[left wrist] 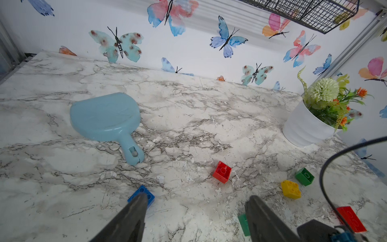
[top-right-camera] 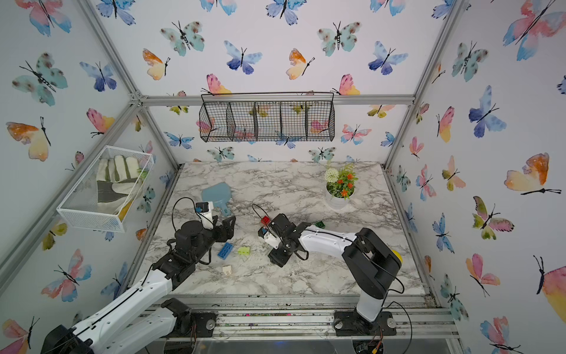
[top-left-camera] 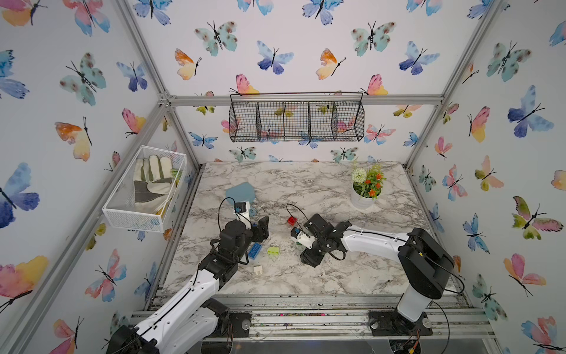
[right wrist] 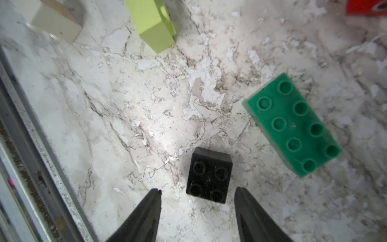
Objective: Assemble the number 1 with lego
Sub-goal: Pick up the lego brick from the center of the board.
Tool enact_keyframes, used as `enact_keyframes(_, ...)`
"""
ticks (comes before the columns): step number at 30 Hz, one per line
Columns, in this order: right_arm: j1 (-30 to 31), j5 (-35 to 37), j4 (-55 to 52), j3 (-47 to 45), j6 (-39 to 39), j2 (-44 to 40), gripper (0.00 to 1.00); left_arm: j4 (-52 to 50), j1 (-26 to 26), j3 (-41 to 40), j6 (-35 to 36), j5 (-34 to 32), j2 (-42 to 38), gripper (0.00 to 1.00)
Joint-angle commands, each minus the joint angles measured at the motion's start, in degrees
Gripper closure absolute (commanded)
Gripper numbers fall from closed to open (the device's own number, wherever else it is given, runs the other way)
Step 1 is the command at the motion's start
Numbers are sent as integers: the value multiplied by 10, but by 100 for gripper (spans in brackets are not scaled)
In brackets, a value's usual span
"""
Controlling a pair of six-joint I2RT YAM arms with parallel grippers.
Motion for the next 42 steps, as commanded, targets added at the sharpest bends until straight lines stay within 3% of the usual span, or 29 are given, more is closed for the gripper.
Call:
enact_keyframes(1,3,25,-18,22,-5,17,41,-5,3,1,-28,-25,-6,21)
enact_keyframes(10,10,39,-7,25,-4,35,57,-4,4,13,-24,-25,13,21)
enact_keyframes(23,14,38,-3,42,-5,51,54,-3,4,12,-17,-29,15,21)
enact_keyframes(29,14,41,-8,44,-15,54,70,-5,4,10,-14,-31,11,21)
enact_keyframes(34,14,40,-19,28,-37,29,80,-4,7,5,-16,-31,5,21)
enact_keyframes(42,-7,61,-19,-12,-108,-70,86,18,15,-15,-19,-15,5,21)
